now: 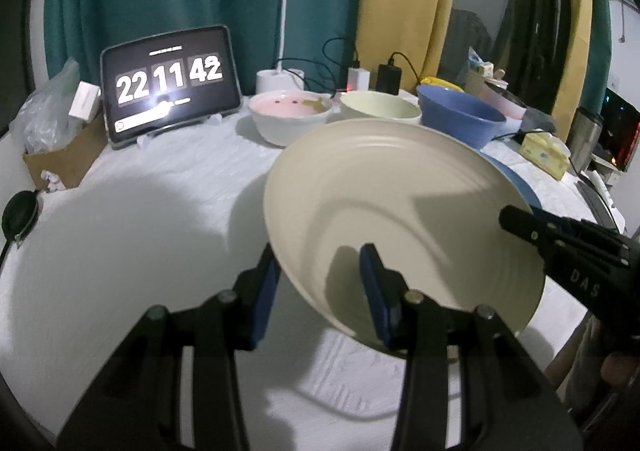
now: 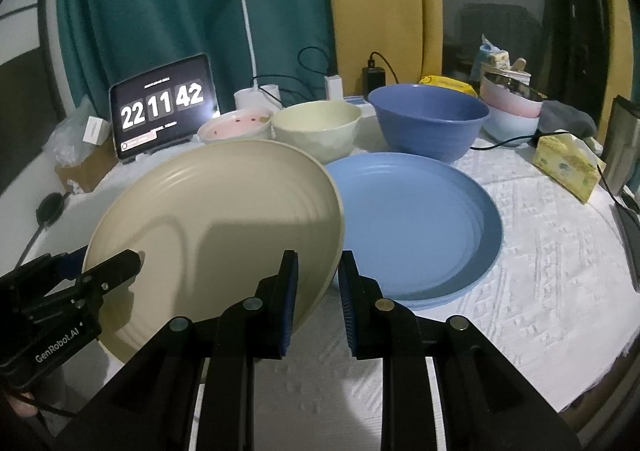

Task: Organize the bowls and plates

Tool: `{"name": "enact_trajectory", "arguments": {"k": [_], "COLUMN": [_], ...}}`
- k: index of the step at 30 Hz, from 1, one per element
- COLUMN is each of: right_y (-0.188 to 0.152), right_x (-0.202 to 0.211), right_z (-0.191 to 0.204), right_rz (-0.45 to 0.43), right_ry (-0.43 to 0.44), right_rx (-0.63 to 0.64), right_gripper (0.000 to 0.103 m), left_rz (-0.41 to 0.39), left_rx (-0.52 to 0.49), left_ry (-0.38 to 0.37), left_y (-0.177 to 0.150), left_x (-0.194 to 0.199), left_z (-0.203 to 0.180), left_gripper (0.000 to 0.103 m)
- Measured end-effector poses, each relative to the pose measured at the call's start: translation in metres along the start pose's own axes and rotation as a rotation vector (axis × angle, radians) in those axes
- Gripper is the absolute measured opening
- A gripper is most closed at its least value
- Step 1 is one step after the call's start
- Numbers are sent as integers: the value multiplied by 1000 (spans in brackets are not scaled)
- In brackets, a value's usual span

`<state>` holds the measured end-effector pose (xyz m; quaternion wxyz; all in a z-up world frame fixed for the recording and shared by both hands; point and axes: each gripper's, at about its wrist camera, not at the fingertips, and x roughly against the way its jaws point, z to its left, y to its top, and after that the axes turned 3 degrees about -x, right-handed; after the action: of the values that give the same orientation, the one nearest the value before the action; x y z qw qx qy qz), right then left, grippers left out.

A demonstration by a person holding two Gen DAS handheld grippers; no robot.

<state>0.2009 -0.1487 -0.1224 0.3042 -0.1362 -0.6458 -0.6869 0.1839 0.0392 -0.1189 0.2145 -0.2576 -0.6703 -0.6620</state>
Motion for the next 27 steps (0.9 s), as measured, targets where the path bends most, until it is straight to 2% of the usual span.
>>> {"name": "enact_trajectory", "arguments": {"k": [18,27], "right_y": [11,17], "right_x": [-5,-12], "right_z": [-41,-64], "right_rz": [-7,-8], "right_ry": [-36,-44], "right_rx": [-53,-75], "right_gripper": [23,23], "left_rz": [-10,10], "left_rx": [-48,-67], "left_ry": [-25,-29], "left_y": [21,33], "left_x": [-16,-33], "left_z": [-39,-59], "left_gripper": [42,42]}}
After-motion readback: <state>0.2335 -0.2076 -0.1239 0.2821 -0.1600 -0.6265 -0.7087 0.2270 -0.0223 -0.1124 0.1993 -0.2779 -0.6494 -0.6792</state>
